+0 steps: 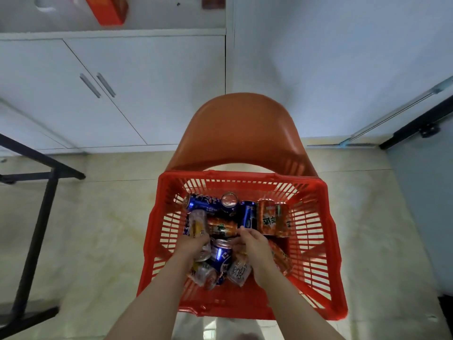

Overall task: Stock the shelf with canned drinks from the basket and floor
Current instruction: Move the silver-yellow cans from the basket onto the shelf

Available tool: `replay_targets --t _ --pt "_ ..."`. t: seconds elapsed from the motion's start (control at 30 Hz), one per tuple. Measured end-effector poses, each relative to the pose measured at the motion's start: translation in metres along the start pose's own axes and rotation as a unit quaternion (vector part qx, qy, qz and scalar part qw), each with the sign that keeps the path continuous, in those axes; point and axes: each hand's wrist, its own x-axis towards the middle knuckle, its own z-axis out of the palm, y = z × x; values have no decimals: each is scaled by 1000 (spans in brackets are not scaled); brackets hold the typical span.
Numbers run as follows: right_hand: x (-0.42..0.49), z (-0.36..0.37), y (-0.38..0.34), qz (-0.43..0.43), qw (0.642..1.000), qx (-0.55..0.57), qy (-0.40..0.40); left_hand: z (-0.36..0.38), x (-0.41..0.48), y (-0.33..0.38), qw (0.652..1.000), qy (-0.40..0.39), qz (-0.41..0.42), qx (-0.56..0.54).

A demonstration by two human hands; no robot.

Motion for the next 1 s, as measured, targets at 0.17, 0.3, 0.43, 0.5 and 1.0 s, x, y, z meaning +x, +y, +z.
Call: replay_targets --t 0.17,0.3,0.43,0.5,1.0 --pt "-17 2 -24 -11 999 44 28 -32 -41 38 979 -99 110 141" --pt "-39 7 -38 -47 990 79 106 -70 -85 85 932 -178 226 222" --pt "-84 14 -48 -92 975 131 152 -110 -147 130 875 -239 332 258" --pt "-107 19 -49 -97 975 139 143 -128 -176 150 842 -254 386 279" --pt "-351 24 -70 -348 847 392 -85 -125 -453 198 577 -437 590 357"
